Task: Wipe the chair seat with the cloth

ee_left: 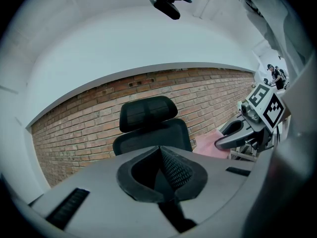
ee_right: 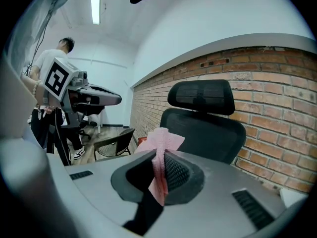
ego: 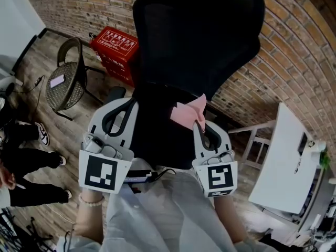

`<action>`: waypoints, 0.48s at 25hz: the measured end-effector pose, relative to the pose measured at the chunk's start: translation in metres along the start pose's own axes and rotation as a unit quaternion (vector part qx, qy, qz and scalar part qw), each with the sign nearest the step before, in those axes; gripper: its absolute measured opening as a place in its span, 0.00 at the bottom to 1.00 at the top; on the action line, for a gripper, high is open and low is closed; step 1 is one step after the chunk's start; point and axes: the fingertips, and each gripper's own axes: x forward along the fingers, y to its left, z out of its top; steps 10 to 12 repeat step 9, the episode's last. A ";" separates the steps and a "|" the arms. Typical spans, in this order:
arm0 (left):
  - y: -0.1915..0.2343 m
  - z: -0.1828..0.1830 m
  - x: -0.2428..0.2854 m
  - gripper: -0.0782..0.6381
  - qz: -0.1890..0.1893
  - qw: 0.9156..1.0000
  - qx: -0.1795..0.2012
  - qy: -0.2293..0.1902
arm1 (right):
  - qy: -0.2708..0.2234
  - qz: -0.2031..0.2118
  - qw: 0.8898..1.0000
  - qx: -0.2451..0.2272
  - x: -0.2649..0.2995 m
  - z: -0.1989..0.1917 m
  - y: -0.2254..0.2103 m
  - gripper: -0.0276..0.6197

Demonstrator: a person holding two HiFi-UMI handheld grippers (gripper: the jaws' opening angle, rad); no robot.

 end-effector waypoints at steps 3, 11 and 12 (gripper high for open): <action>-0.001 0.000 0.000 0.13 0.000 1.000 0.001 0.002 | 0.002 -0.001 1.000 0.002 -0.001 -0.001 0.000 0.13; 0.001 -0.001 -0.001 0.13 -0.003 1.000 0.003 0.002 | -0.003 0.003 1.000 0.003 0.003 0.000 0.004 0.13; 0.001 -0.001 -0.001 0.13 -0.003 1.000 0.003 0.002 | -0.003 0.003 1.000 0.003 0.003 0.000 0.004 0.13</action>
